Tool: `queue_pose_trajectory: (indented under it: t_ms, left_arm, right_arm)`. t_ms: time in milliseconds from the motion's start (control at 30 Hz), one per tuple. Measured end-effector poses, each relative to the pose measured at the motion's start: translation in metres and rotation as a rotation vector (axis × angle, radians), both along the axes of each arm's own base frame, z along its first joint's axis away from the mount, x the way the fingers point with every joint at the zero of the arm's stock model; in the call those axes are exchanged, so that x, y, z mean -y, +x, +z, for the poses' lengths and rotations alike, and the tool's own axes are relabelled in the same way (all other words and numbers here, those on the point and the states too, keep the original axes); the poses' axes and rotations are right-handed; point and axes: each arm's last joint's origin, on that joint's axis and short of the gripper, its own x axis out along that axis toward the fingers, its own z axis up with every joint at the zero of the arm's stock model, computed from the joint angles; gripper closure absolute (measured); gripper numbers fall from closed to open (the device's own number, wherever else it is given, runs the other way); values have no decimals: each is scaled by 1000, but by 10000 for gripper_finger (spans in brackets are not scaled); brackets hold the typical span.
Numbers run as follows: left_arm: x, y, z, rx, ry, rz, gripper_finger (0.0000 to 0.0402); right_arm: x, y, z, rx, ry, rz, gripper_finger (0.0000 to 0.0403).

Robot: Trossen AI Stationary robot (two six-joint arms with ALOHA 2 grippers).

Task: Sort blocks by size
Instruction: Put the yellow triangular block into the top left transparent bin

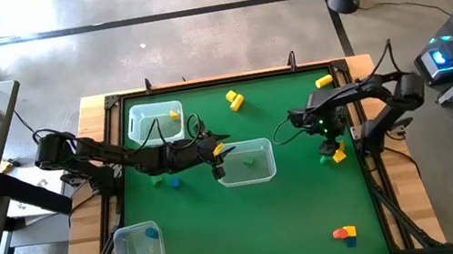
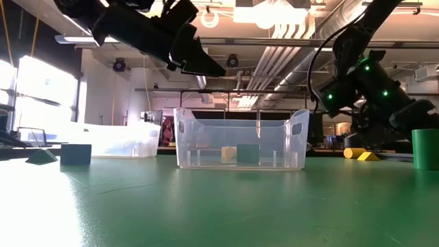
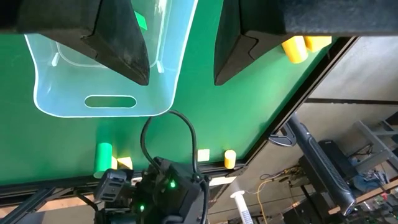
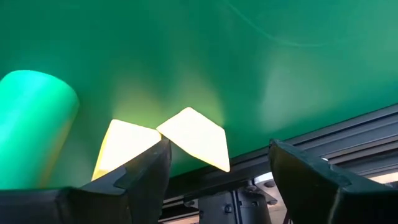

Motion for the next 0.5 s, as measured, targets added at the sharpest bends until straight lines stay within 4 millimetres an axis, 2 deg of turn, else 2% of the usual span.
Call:
queue_pose_trajectory:
  t_ms: [267,367,500]
  left_arm:
    - [0,0,0,0,0,0,234]
    - [0,0,0,0,-1,0,234]
    - [0,0,0,-1,-1,0,234]
  right_arm:
    - [2,5,-19,-69,26,-7,148]
    - [3,7,-26,-82,43,-13,171]
    - [3,8,-30,-94,54,-16,221]
